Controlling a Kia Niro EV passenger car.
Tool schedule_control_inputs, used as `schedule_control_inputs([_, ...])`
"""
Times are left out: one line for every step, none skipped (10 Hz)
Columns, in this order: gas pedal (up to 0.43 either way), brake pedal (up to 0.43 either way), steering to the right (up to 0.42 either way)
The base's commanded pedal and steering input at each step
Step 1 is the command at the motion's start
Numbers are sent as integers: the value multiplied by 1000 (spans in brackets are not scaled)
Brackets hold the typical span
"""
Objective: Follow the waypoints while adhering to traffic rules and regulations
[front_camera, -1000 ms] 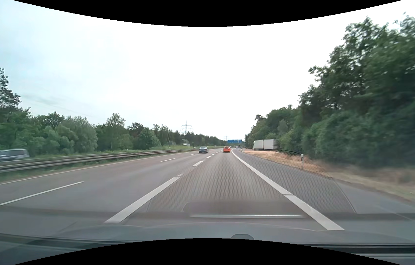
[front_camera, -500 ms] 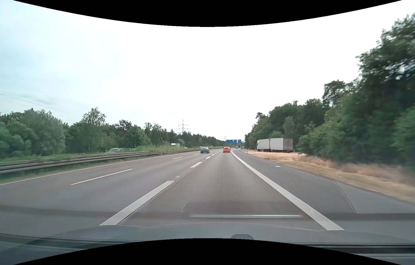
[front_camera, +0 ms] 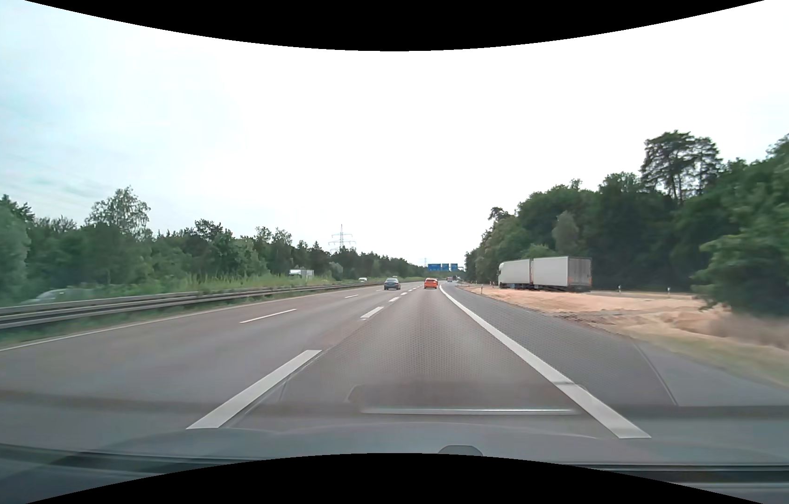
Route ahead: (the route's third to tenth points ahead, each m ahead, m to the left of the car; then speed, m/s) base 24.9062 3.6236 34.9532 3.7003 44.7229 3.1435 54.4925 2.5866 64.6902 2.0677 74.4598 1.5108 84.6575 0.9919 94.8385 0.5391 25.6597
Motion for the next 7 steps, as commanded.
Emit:
schedule_control_inputs([98, 0, 0])
schedule_control_inputs([98, 0, 0])
schedule_control_inputs([98, 0, 0])
schedule_control_inputs([98, 0, 0])
schedule_control_inputs([98, 0, 0])
schedule_control_inputs([98, 0, 0])
schedule_control_inputs([98, 0, 0])
